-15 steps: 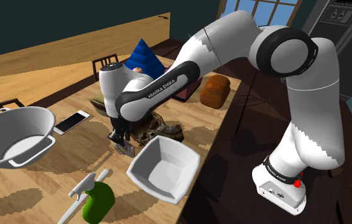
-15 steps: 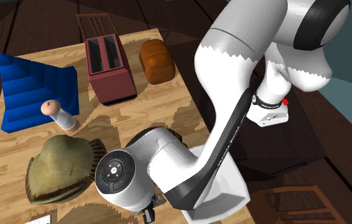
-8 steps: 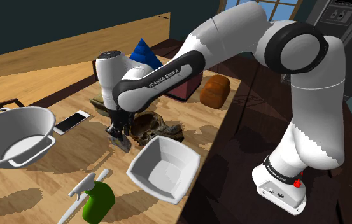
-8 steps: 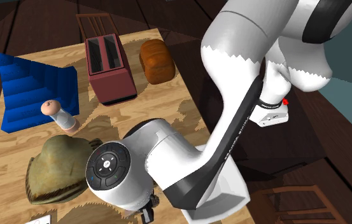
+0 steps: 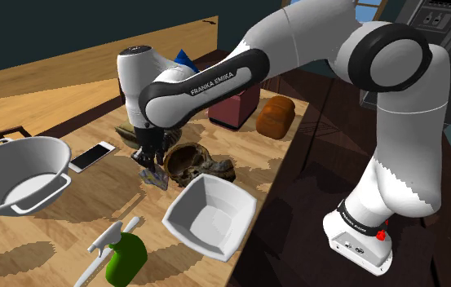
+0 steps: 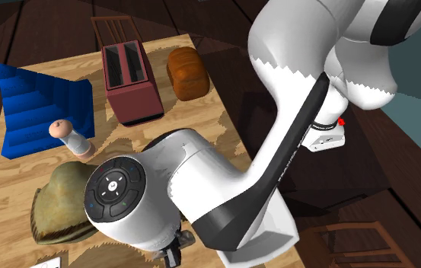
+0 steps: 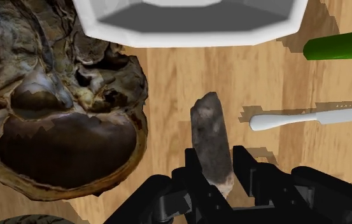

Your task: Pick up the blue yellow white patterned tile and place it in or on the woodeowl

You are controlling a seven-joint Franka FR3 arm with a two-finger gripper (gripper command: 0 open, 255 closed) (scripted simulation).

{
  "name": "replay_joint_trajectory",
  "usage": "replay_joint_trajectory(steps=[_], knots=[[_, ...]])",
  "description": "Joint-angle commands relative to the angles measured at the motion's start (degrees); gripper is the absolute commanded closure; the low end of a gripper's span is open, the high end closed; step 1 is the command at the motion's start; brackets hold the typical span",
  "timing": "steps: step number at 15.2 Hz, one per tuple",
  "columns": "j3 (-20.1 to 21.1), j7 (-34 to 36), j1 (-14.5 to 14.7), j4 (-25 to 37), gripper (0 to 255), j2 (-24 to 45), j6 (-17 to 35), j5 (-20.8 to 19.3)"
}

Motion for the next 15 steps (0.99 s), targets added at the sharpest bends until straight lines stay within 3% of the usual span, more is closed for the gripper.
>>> replay_joint_trajectory(steps=[1,13,15], knots=[[0.1,-0.1,-0.1,0.5,255,-0.7,-1.2,0.3],[0.7,-0.5,-0.2,6.1,255,-3.3,-9.2,1.3],[0.6,-2.7,-2.4,1.3,255,-7.3,-8.3,2.8]])
